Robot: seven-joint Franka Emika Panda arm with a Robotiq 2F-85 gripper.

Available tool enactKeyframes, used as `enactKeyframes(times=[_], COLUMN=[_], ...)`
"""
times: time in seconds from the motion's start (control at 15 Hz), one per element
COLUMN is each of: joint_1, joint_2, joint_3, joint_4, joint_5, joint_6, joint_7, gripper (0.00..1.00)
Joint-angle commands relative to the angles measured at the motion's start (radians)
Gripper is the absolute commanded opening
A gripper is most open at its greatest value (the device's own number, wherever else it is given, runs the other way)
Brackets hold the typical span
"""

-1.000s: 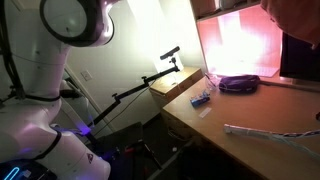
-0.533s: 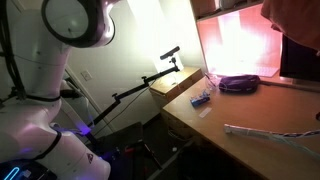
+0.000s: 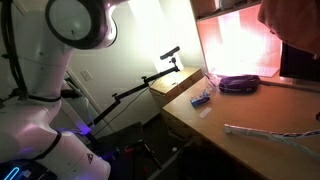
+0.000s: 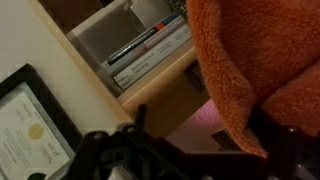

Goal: Pick up the towel and wipe the screen of the computer monitor

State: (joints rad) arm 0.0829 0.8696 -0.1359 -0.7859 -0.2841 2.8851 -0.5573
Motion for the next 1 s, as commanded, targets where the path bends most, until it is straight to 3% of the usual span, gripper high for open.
enactKeyframes(times=[0.0,0.4,0.6,0.93], joint_1=[0.029,0.031,0.017,0.019], joint_2=[0.047,0.069,0.059,0.05], joint_3=[-0.08,-0.077,-0.022,-0.009], joint_4=[0.091,0.117,0.101,0.098], joint_5=[0.007,0.035,0.049,0.035], joint_6=[-0.023,-0.018,-0.016,-0.056], joint_7=[0.151,0.304,0.247,0.252], gripper=[1.0,1.0,1.0,1.0])
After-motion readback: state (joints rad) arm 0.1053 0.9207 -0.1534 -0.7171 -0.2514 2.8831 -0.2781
